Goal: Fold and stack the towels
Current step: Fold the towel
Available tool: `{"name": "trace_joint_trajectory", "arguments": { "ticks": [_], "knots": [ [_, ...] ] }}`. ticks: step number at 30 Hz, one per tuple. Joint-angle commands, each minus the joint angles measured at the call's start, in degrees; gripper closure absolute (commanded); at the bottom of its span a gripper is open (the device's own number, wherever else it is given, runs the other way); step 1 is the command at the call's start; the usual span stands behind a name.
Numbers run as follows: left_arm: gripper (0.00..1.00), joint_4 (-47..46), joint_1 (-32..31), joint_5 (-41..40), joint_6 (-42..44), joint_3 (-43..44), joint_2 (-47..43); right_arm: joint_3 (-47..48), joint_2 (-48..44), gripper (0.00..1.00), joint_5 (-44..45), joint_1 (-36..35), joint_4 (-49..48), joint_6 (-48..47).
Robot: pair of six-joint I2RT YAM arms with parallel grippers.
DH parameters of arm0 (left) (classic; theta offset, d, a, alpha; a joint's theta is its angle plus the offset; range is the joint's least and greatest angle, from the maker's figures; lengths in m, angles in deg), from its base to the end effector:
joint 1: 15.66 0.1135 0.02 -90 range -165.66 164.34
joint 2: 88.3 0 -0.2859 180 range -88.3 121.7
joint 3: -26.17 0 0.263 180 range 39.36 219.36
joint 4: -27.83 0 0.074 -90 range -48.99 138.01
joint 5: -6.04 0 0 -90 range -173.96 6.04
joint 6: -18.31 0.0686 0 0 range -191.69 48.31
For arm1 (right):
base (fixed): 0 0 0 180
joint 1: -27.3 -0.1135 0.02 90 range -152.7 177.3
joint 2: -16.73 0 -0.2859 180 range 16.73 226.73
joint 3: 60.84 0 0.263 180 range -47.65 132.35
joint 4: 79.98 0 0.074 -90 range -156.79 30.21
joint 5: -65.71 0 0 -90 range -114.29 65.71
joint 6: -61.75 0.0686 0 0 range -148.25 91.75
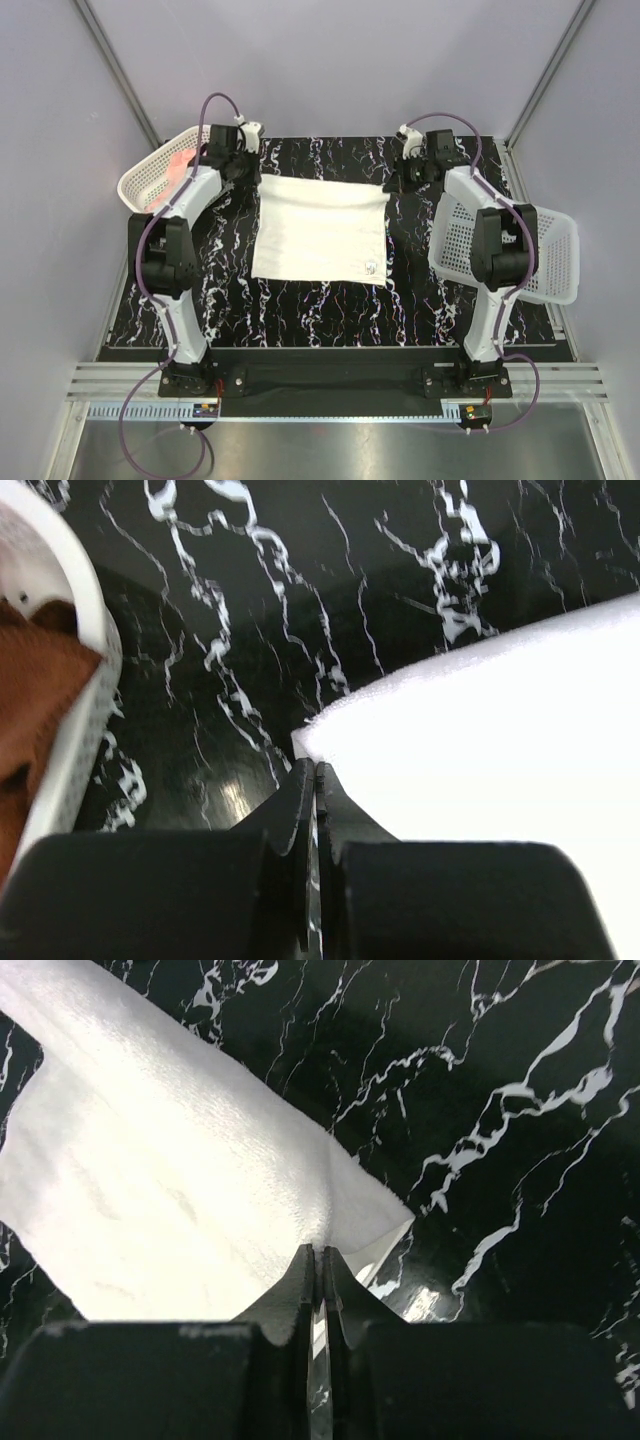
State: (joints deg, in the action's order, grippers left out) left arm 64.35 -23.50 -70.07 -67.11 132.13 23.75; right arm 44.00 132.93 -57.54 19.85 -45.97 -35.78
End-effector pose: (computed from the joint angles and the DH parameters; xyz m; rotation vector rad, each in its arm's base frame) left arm 0.4855 -0.0835 0.2554 0.3717 2.2774 -0.3093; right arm 0.4873 0.1017 0.2247 -0.5744 2.2249 0.6804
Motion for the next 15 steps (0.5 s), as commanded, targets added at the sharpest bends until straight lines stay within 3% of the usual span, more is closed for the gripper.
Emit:
{"name": "trace_joint_trajectory", "arguments": {
  "ticks": [1,7,15],
  "knots": [
    [1.0,-2.5,0.0,1.3,-2.4,-5.7,-6.7,-3.1,-5.4,1.0,-2.0,0.0,0.1,4.3],
    [1.0,-0.1,0.1,3.8,-3.3,-13.6,-13.4,-15.8,-13.9,1.0,-2.9,-1.1,-3.9,10.2],
    [1.0,1.0,-0.1,4.7,-6.4,-25.0,-22.9,-26.5,-23.1,1.0,1.2,-3.6,0.0,13.6]
  ]
}}
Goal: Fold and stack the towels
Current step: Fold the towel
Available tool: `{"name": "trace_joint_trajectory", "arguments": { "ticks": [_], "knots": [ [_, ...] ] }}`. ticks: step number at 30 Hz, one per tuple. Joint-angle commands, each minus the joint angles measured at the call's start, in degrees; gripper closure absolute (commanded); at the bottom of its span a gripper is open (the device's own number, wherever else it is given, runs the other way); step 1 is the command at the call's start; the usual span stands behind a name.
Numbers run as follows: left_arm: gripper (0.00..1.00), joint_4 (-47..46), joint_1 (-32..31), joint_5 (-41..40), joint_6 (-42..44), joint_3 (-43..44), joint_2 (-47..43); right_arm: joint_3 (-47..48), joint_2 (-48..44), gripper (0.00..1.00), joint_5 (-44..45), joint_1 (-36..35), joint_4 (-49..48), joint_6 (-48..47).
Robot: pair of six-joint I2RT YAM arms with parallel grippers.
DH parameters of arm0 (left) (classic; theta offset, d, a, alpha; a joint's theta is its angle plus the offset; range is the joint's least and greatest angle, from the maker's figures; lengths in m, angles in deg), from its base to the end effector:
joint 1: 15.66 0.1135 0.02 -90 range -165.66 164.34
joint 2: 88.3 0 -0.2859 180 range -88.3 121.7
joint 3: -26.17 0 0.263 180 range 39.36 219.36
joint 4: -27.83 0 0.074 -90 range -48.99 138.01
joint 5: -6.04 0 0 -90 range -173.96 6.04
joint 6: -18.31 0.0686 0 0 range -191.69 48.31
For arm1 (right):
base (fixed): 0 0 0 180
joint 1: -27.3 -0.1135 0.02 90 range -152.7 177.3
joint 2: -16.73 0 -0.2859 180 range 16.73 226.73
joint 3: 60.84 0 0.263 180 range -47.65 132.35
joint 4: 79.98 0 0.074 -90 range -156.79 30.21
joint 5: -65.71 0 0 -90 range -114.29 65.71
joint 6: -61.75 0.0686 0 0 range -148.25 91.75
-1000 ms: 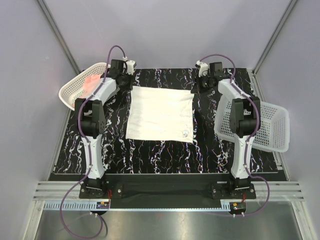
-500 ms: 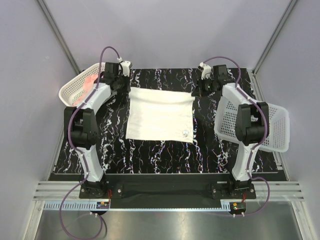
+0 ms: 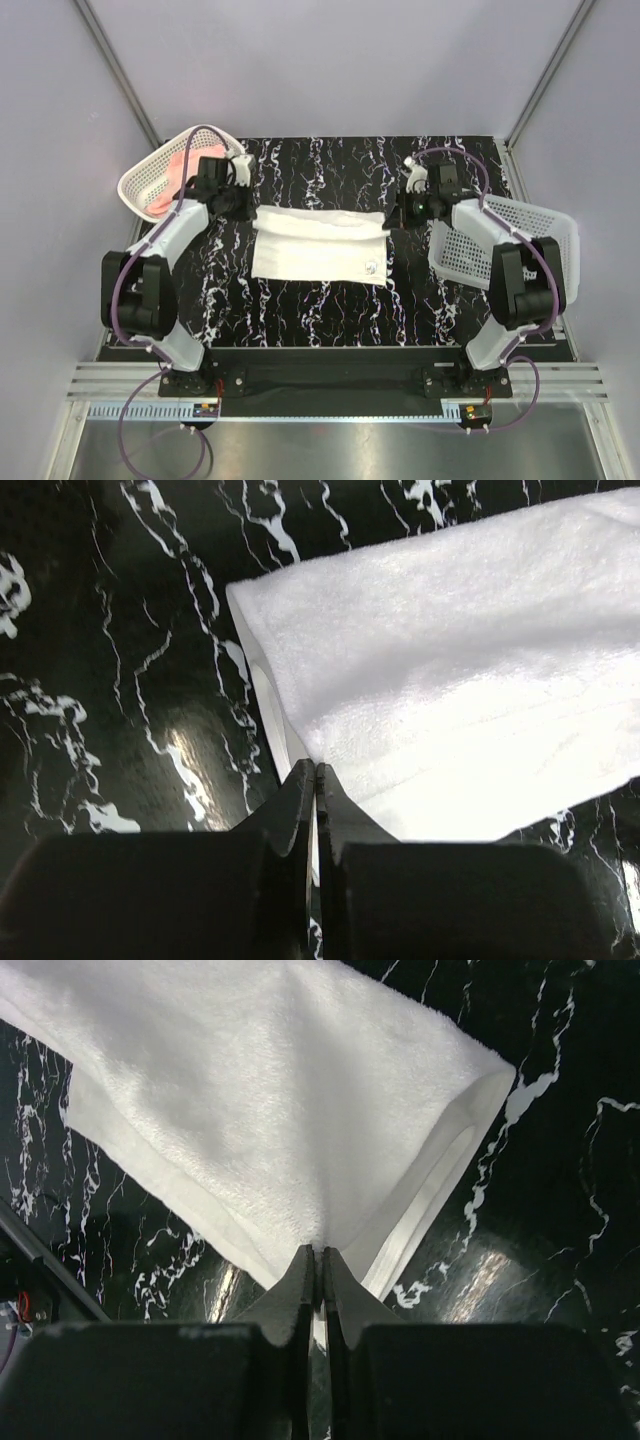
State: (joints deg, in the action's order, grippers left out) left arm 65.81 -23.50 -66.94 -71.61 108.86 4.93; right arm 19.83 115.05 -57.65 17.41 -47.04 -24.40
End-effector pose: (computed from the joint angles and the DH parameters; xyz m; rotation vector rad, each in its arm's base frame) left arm 0.3808 -0.0727 0.2463 0.3023 2.3921 -0.4211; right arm 0.3830 0.1051 0.2152 -0.3849 2.3909 0.8195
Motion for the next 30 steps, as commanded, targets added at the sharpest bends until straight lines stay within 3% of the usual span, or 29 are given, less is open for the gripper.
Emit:
{"name": "trace_joint_trajectory", "arguments": {
  "ticks": [1,5,11,15,18,19,20,24,26,30],
  "knots": [
    [1.0,0.2,0.0,1.4,-2.4,-2.9,-4.5,-3.1,-5.9,1.0,1.0,-1.4,1.7,2.0],
    [1.0,8.2,-0.1,3.1,-2.8,-4.1,-4.9,-4.2,-7.0,1.0,2.9,-2.8,5.7,3.7],
    [1.0,11.7,0.0,2.0,-4.6,-9.5,-6.0,-9.0,-6.7,0.98,6.8,-4.2,8.9,7.8],
    [0.98,13.2,-0.1,1.0,-5.7,-12.7,-5.6,-12.6,-7.1,0.87,6.5,-4.7,8.8,10.6],
    [0.87,13.6,0.0,-1.5,-7.0,-14.1,-8.6,-14.4,-8.1,0.85,4.5,-5.5,8.6,11.3],
    [0.7,13.2,0.0,-1.5,-7.9,-14.2,-10.2,-14.9,-8.7,0.83,5.1,-5.4,8.8,11.7],
    [0.66,13.3,-0.1,-1.6,-8.2,-14.3,-10.9,-15.0,-9.6,0.75,5.8,-5.5,9.2,12.0],
    [0.62,13.2,-0.2,-2.4,-9.2,-13.2,-12.1,-13.6,-11.6,0.62,8.8,-5.7,11.4,13.8],
    [0.56,11.8,-0.3,-0.8,-10.4,-13.4,-12.2,-12.8,-12.4,0.6,9.7,-6.2,11.6,15.3],
    [0.55,9.6,-0.9,-0.3,-11.9,-14.8,-11.4,-11.7,-12.5,0.6,14.1,-8.3,13.6,17.9]
  ]
}}
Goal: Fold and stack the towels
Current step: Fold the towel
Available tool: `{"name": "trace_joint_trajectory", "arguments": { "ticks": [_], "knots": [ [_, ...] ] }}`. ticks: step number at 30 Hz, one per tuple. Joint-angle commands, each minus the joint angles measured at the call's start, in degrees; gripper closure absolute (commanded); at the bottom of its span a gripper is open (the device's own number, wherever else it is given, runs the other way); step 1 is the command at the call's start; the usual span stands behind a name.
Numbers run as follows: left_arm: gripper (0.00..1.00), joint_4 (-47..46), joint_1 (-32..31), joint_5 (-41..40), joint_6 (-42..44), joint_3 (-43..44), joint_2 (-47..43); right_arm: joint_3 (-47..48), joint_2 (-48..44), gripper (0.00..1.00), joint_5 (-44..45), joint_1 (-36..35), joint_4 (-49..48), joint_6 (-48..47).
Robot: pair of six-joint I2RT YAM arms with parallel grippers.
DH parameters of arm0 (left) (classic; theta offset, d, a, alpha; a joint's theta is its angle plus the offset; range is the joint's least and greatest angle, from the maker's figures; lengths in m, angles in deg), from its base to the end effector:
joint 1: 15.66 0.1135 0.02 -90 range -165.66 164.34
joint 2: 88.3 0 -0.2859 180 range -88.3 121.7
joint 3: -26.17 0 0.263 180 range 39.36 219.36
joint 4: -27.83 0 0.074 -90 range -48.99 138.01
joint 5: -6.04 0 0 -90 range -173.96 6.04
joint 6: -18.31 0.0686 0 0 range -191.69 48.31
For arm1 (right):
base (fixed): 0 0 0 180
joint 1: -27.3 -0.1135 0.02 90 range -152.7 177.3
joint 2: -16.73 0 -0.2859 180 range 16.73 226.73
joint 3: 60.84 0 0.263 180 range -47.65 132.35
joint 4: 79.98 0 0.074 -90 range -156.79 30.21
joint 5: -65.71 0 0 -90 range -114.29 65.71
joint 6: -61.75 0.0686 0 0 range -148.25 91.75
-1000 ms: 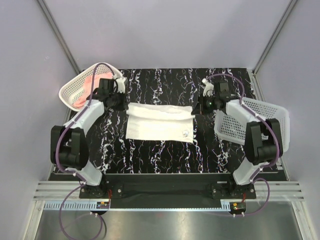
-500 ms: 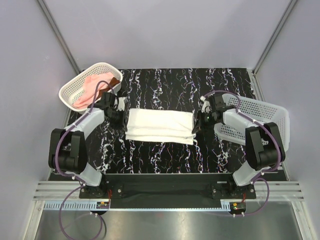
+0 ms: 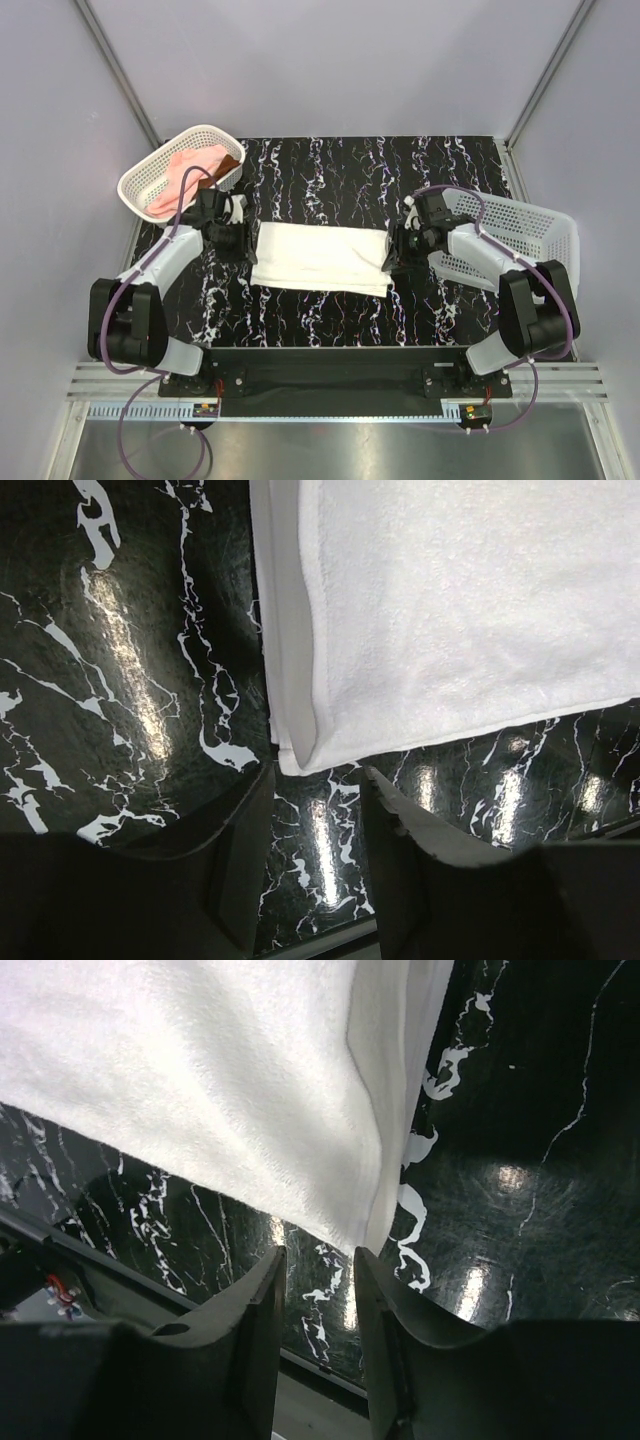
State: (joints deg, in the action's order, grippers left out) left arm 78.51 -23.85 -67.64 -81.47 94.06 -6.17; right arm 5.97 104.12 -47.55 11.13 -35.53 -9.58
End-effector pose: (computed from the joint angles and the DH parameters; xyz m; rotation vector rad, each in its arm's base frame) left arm 0.2893 -0.0611 0.2054 0.0489 2.7156 -0.4788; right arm 0.2912 0.1126 0.1824 -0.0655 2.7601 0.7244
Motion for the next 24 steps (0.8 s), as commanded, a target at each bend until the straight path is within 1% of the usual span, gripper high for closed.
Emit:
{"name": "trace_joint_trajectory", "arguments": {
  "ticks": [1,5,10,13,14,17,20,21,24],
  "knots": [
    [0.55,-3.4,-0.6,0.5,-2.1,-0.2,0.8,2.4,-1.4,0.6,6.3,-2.3,2.3,3.6],
    [0.56,-5.7,-1.6,1.8,-3.2,-1.6,2.4,1.5,0.9,0.6,9.6,-4.0,1.8,5.8],
    [0.57,-6.1,-3.1,1.4,-3.9,-1.0,4.3,0.3,2.8,0.6,10.3,-6.7,-1.2,7.2],
    [0.63,-5.7,-3.7,0.4,-3.8,-0.8,4.7,-0.1,3.0,0.63,9.9,-6.8,-2.2,7.5],
    [0.67,-5.4,-3.7,-0.1,-3.8,-0.7,4.7,0.0,3.0,0.64,10.0,-7.0,-2.1,7.7],
    [0.7,-4.0,-3.9,-2.2,-3.7,-0.1,4.9,0.3,3.2,0.63,10.9,-7.1,-1.1,7.6],
    [0.69,-3.3,-4.5,-4.9,-3.6,0.0,4.7,0.3,2.3,0.61,12.8,-7.3,-0.2,7.3],
    [0.65,-3.2,-4.6,-5.5,-3.7,-0.1,4.6,0.4,2.1,0.6,13.2,-7.3,0.5,6.8],
    [0.62,-3.4,-4.7,-5.3,-3.9,-0.4,5.0,1.6,2.2,0.59,14.7,-7.3,2.2,5.2]
  ]
}}
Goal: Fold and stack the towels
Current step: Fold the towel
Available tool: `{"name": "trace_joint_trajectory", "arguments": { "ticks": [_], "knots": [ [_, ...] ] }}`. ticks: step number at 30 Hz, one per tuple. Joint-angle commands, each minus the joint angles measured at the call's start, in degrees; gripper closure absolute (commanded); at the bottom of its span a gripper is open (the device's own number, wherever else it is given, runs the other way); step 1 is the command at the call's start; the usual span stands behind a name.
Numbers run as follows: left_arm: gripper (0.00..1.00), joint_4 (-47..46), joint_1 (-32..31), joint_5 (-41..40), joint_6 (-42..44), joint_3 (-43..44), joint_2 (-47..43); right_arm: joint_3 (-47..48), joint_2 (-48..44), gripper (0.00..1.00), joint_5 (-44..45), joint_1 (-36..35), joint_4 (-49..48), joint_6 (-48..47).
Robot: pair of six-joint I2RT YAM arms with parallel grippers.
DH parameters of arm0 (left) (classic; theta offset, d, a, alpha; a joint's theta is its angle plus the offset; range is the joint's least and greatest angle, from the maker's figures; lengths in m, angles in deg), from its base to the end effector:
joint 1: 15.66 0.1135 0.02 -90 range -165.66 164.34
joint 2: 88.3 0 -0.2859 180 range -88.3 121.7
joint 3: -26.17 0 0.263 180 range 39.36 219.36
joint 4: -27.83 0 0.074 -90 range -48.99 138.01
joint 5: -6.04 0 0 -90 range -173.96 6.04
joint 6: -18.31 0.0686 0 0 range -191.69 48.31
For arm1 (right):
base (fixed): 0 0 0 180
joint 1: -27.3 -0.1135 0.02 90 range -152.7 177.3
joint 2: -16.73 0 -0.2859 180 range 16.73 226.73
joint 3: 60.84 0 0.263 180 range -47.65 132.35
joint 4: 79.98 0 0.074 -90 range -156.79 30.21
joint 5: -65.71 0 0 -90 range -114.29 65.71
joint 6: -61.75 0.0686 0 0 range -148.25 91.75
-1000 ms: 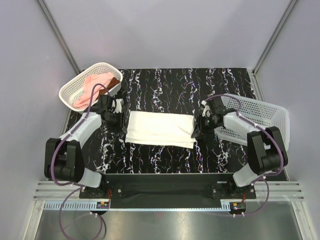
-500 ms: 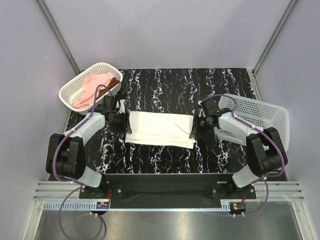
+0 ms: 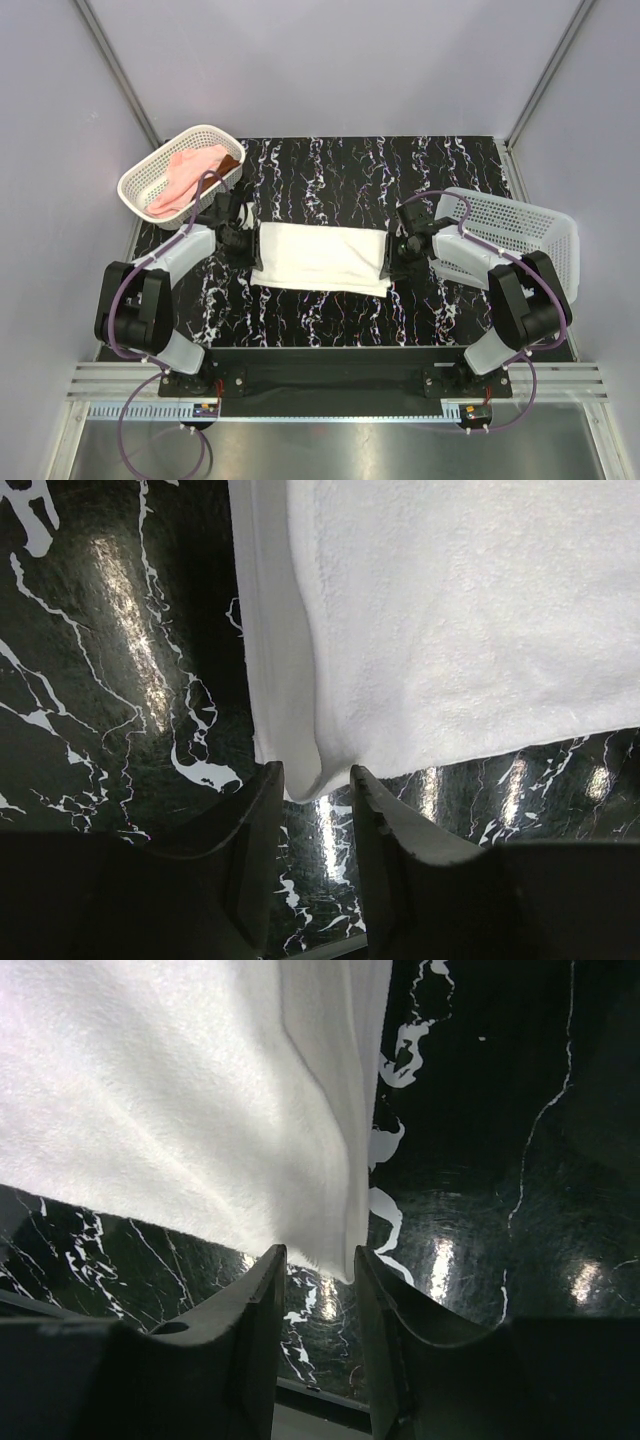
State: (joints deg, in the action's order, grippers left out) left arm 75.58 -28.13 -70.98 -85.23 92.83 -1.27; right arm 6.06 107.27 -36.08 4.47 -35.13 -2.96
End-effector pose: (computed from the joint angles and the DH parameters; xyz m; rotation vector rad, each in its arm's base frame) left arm 0.2937 -0.0807 0.1768 0.0353 2.7895 -0.4305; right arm 0.2852 0.1353 0.1626 0.0053 2.8426 0.4880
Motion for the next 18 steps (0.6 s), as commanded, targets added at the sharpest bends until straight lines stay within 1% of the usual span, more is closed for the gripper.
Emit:
{"name": "trace_joint_trajectory", "arguments": {
  "ticks": [1,6,9,10,11,13,14,18],
  "knots": [
    [0.62,-0.6,-0.5,-2.0,-0.3,0.8,0.2,1.9,-0.7,0.59,4.0,-0.6,2.2,-1.7],
    [0.61,-1.3,-1.1,-0.9,-0.8,0.4,0.8,0.6,-0.4,0.59,2.8,-0.6,1.0,-2.0],
    [0.65,-1.4,-1.1,-0.8,-0.8,0.4,1.0,-0.3,-0.5,0.61,1.5,-0.6,-0.4,-2.1],
    [0.67,-1.1,-1.1,-0.8,-0.7,0.6,1.0,-0.4,-0.6,0.63,1.1,-0.6,-0.6,-2.1],
    [0.72,-0.8,-1.1,-1.2,-0.7,0.8,0.9,-0.3,-0.7,0.66,0.6,-0.6,-1.0,-2.1],
    [0.78,-0.3,-1.1,-1.8,-0.6,1.3,0.5,-0.2,-0.7,0.68,-1.0,-0.6,-1.4,-2.0],
    [0.85,0.0,-1.1,-2.0,-0.6,1.5,0.5,-0.1,-0.7,0.68,-1.3,-0.6,-1.5,-1.8],
    [0.96,0.3,-1.1,-1.5,-1.0,2.3,0.8,-0.2,-0.6,0.66,-2.4,-0.6,-2.0,-1.3]
  ]
}}
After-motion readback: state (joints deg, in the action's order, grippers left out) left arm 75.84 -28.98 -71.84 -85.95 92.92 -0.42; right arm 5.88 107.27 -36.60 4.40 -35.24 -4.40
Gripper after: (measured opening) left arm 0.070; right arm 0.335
